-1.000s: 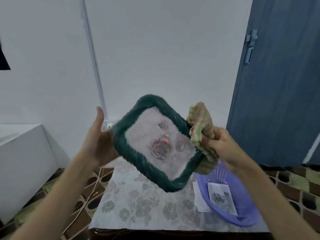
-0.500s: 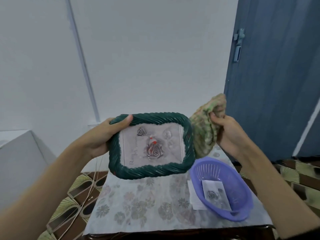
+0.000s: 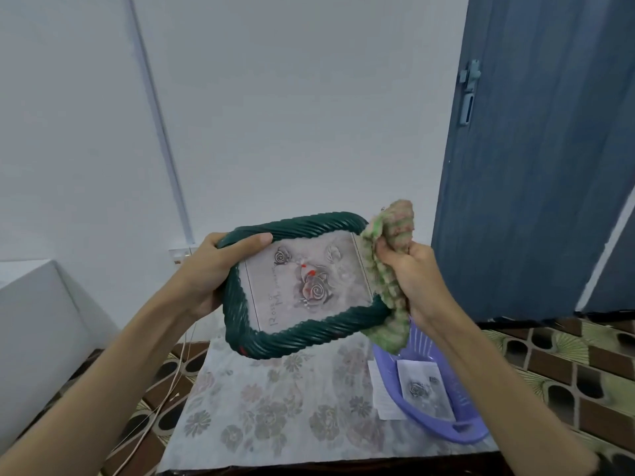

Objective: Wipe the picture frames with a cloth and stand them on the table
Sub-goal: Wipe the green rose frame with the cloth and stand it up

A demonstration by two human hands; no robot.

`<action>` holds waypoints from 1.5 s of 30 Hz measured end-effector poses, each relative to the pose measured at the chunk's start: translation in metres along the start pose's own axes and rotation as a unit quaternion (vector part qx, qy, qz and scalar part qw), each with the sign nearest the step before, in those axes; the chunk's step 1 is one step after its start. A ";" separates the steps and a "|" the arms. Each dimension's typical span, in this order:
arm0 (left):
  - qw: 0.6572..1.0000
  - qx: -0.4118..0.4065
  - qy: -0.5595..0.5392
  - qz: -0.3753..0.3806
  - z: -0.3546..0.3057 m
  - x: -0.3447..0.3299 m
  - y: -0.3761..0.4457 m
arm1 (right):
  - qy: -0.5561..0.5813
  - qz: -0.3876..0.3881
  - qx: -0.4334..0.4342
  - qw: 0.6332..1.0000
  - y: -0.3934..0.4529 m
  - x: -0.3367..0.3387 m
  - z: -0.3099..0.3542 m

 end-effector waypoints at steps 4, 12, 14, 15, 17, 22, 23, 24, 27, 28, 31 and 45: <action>1.000 -0.021 0.018 0.006 -0.002 0.003 0.001 | -0.076 0.129 0.049 0.988 -0.005 -0.009 0.005; 1.000 0.001 0.007 0.023 0.001 0.005 -0.001 | 0.078 0.037 -0.044 0.995 0.000 0.006 -0.010; 1.000 -0.004 -0.010 0.010 0.000 0.008 -0.003 | 0.170 0.031 -0.087 0.981 0.005 0.014 -0.014; 1.000 -0.008 -0.018 0.004 -0.001 0.010 -0.004 | 0.197 0.017 -0.104 0.975 0.009 0.022 -0.016; 1.000 -0.015 -0.024 0.002 -0.004 0.012 -0.005 | 0.194 -0.007 -0.116 0.974 0.013 0.037 -0.016; 1.000 -0.013 -0.005 0.001 -0.005 0.007 -0.003 | 0.105 0.071 -0.036 0.991 0.002 0.025 0.004; 1.000 -0.013 -0.001 0.001 -0.004 0.005 -0.003 | 0.062 0.085 -0.019 0.994 -0.003 0.016 0.007; 1.000 -0.014 0.004 0.000 -0.004 0.004 -0.002 | -0.002 0.086 0.005 0.996 -0.007 0.010 0.008; 0.999 -0.023 0.027 -0.001 -0.005 0.001 -0.003 | -0.149 0.019 0.067 0.986 -0.012 0.001 0.013; 0.999 -0.025 0.033 -0.002 -0.005 0.000 -0.003 | -0.143 -0.002 0.060 0.988 -0.012 0.002 0.010; 0.999 -0.028 0.029 -0.011 -0.006 -0.001 -0.004 | -0.032 -0.026 -0.006 0.999 -0.011 0.002 0.001; 1.000 -0.007 0.000 -0.007 0.004 -0.003 -0.001 | 0.164 -0.024 -0.160 0.973 -0.002 0.013 -0.018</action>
Point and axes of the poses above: each hand's wrist, its own y-axis towards the middle knuckle, its own x-axis out of the back of the hand, z = x × y, the point moved 6 cm from there along y, towards the middle knuckle, and after that the axes turned 7 degrees about x, right-handed, at the moved point
